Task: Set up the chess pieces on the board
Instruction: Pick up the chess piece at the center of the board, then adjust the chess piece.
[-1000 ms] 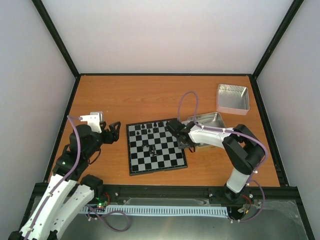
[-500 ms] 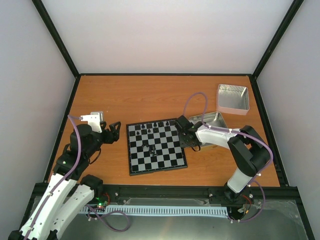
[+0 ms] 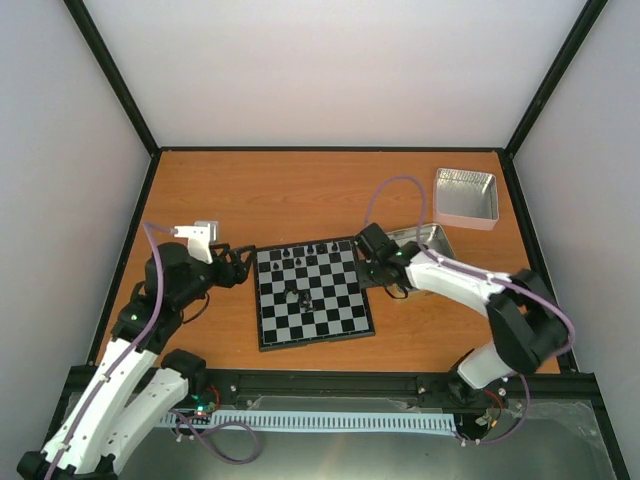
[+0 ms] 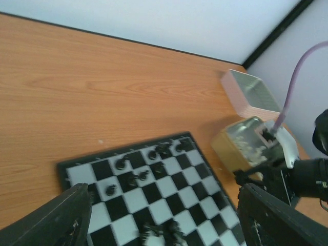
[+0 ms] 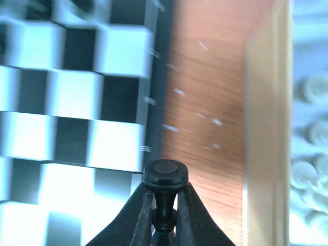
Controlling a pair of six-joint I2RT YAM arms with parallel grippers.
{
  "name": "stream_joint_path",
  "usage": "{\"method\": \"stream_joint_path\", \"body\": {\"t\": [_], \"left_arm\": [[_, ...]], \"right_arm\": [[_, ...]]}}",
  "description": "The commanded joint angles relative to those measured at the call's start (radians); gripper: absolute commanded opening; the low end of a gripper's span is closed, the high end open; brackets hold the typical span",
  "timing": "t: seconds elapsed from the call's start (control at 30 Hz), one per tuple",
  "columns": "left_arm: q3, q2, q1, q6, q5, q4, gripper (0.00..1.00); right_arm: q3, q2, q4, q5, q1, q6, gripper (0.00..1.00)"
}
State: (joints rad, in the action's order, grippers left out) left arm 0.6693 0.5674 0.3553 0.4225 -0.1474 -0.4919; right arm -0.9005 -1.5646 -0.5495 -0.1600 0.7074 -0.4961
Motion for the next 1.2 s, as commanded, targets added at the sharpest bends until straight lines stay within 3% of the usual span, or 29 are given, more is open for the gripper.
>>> {"method": "stream_joint_path", "body": {"t": [0.0,0.13,0.23,0.37,0.53,0.7,1.03,1.17], "left_arm": [[-0.010,0.055,-0.003,0.130,-0.231,0.108,0.79],[-0.046,0.129,-0.003,0.291,-0.479,0.262,0.81],[-0.072,0.159,-0.003,0.391,-0.610,0.404,0.87],[-0.082,0.167,-0.003,0.429,-0.666,0.460,0.99],[-0.088,0.201,-0.003,0.466,-0.696,0.421,0.96],[-0.110,0.254,-0.002,0.515,-0.769,0.416,0.87],[-0.170,0.274,-0.003,0.619,-0.797,0.468,0.46],[-0.186,0.288,-0.003,0.646,-0.797,0.499,0.36]], "right_arm": [[0.012,0.186,0.132,0.213,0.003,0.131,0.05],[0.043,0.292,0.278,0.496,0.024,0.209,0.05],[0.038,0.324,0.348,0.626,0.061,0.268,0.05],[-0.025,0.290,0.345,0.724,0.108,0.341,0.05],[-0.094,0.232,0.327,0.750,0.161,0.404,0.05],[-0.161,0.168,0.293,0.741,0.189,0.454,0.04],[-0.207,0.119,0.255,0.679,0.206,0.494,0.04],[-0.213,0.110,0.253,0.674,0.212,0.497,0.04]]}}
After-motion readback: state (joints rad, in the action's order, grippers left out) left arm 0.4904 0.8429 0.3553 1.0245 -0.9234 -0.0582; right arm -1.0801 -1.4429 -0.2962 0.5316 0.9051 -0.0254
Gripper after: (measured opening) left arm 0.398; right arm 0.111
